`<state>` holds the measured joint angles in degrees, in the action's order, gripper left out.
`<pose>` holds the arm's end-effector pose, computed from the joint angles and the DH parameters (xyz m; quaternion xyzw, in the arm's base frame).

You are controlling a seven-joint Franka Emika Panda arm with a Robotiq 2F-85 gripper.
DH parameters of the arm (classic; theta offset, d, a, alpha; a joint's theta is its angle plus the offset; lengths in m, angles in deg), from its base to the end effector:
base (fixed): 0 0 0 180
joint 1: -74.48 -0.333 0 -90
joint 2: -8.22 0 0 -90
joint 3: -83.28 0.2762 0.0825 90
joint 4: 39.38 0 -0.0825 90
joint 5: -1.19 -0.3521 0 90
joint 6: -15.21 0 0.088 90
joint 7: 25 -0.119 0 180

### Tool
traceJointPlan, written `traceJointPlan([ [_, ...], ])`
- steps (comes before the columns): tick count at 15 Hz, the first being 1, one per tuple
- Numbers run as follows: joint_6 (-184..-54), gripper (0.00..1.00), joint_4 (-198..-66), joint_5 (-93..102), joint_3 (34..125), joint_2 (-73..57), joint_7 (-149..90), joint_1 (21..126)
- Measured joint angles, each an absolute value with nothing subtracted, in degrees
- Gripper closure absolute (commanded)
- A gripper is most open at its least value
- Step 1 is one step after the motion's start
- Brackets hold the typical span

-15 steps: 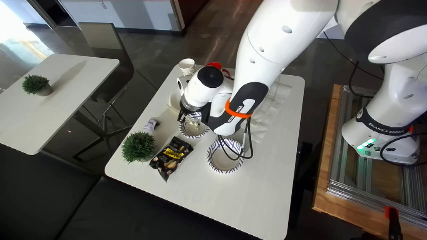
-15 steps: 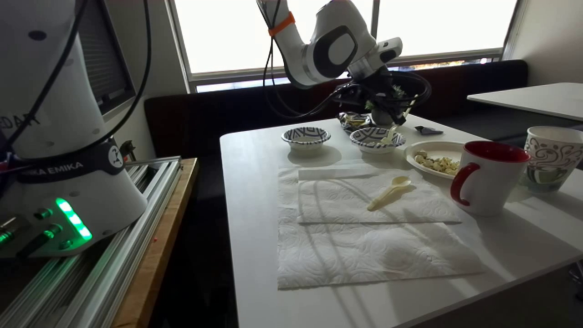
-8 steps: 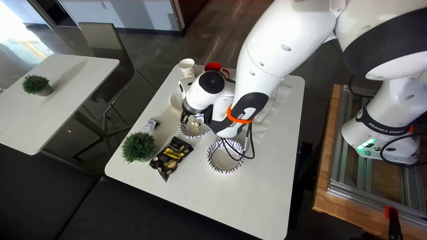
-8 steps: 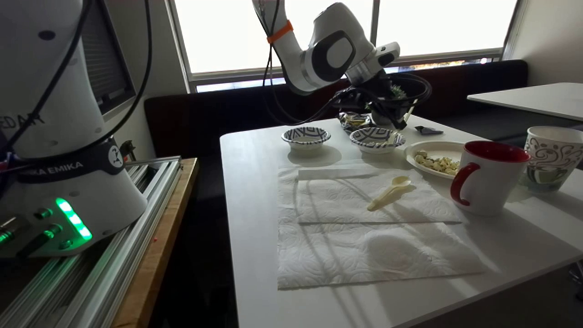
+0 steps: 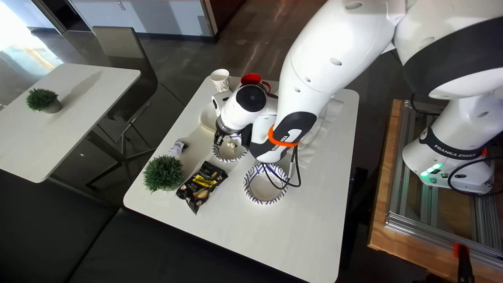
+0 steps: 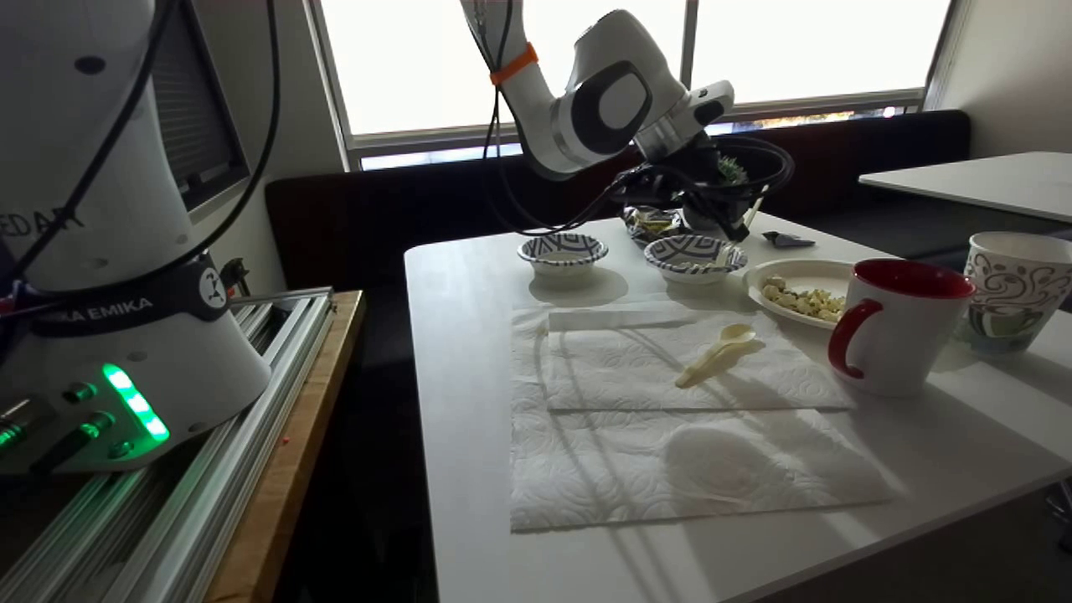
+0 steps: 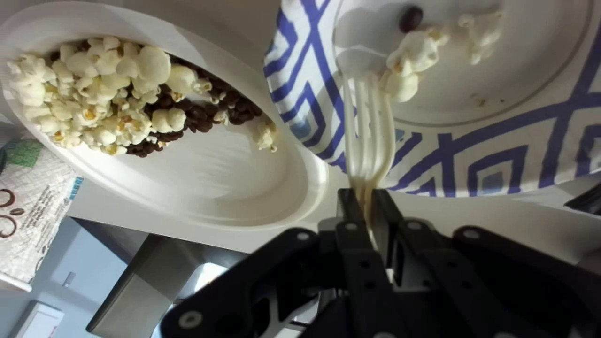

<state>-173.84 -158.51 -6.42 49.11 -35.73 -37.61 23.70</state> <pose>0.5651 0.1662 0.1670 0.9389 0.0887 0.3214 0.0851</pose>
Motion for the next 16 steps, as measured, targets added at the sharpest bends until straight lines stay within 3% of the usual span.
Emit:
traceJointPlan([
  [16,-173.7,0.97,-160.0,-9.9,46.1,-32.4,-37.6,18.2],
])
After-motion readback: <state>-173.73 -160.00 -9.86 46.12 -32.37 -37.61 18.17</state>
